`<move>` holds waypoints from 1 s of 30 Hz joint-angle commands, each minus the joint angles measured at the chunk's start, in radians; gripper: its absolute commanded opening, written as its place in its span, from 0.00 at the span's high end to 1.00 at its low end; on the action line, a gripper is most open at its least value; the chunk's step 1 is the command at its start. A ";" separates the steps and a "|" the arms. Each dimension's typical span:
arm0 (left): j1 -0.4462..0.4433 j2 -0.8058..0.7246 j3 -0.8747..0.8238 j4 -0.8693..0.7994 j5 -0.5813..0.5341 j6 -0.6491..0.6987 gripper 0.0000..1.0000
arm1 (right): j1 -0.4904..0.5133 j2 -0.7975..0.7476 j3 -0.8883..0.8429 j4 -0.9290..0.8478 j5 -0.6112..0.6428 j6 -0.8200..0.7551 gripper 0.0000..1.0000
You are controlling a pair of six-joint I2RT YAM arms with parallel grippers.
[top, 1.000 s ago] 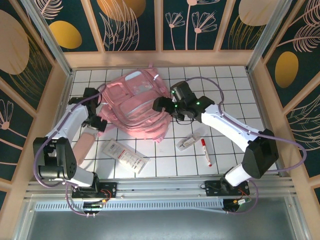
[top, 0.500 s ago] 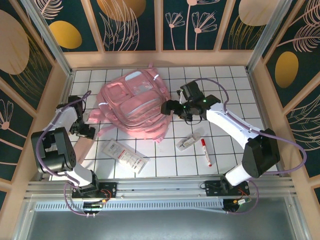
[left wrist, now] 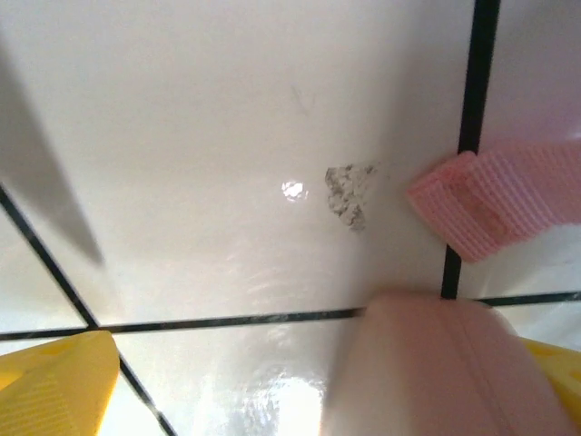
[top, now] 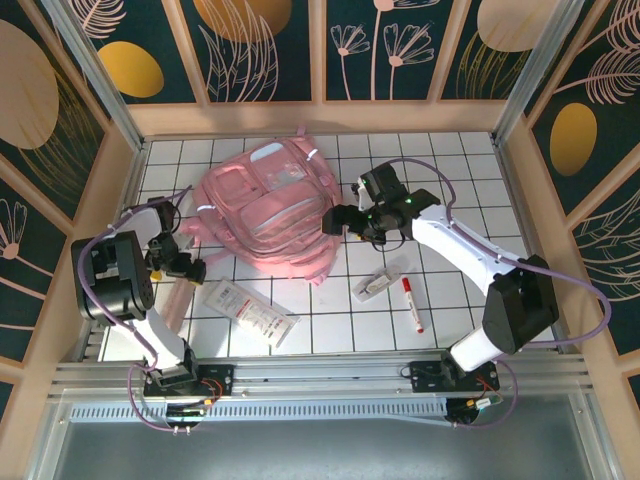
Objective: Pack books, pencil case, and school supplies into a backpack
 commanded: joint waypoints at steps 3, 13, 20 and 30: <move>0.007 -0.035 -0.012 0.009 0.034 -0.008 0.04 | -0.007 0.029 0.028 -0.025 -0.025 -0.021 0.03; 0.006 -0.050 0.036 -0.023 0.068 -0.006 0.56 | -0.007 0.038 0.042 -0.040 -0.007 -0.017 0.03; 0.007 -0.116 0.070 -0.043 0.058 -0.014 0.83 | -0.007 0.035 0.047 -0.068 0.005 -0.014 0.03; 0.005 -0.286 0.373 -0.139 0.343 -0.143 0.95 | 0.024 0.008 0.017 -0.026 -0.029 0.020 0.04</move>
